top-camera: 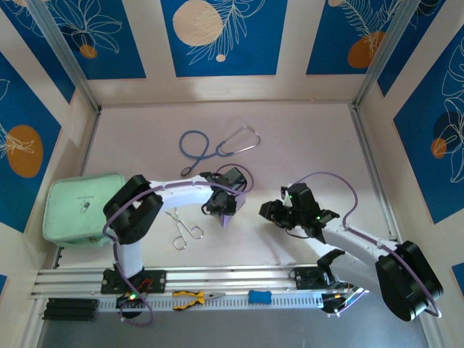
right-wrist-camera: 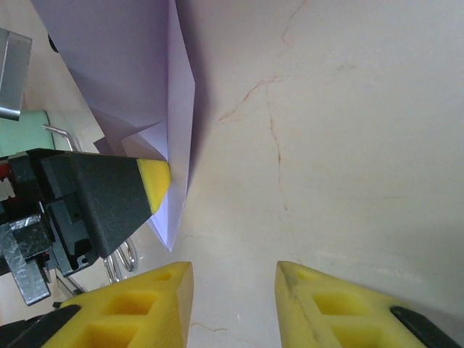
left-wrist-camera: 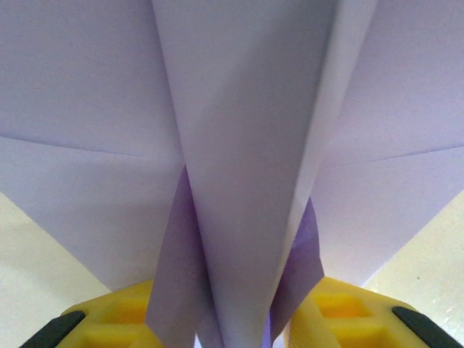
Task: Fold a paper plane with a square sheet of paper (pick it up from the middle)
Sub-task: Turn over a paper plane at the center of the table.
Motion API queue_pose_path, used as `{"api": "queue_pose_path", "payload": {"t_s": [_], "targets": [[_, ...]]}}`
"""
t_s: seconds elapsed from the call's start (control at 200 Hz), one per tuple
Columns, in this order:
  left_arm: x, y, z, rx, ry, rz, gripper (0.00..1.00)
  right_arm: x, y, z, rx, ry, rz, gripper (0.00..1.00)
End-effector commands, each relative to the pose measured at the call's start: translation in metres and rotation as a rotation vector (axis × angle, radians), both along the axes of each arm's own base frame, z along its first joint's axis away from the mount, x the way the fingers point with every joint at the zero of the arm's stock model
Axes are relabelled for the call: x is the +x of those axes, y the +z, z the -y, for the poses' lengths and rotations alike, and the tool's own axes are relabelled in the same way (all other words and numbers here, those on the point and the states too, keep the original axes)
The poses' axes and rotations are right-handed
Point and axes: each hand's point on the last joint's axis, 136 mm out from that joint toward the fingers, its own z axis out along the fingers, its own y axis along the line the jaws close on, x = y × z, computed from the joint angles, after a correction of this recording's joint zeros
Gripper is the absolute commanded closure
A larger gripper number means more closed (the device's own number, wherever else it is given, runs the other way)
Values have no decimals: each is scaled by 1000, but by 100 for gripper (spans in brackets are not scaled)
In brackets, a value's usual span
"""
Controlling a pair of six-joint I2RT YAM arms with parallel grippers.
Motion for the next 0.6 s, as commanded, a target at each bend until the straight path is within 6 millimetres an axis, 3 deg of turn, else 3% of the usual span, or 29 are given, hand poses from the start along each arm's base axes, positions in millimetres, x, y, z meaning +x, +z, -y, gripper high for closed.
{"api": "queue_pose_path", "payload": {"t_s": [0.0,0.595], "targets": [[-23,-30,-30,145,56,-85,64,-4,-2,2,9,7,3,63],[-8,15,-6,85,158,-12,63,-3,5,2,41,33,5,62]]}}
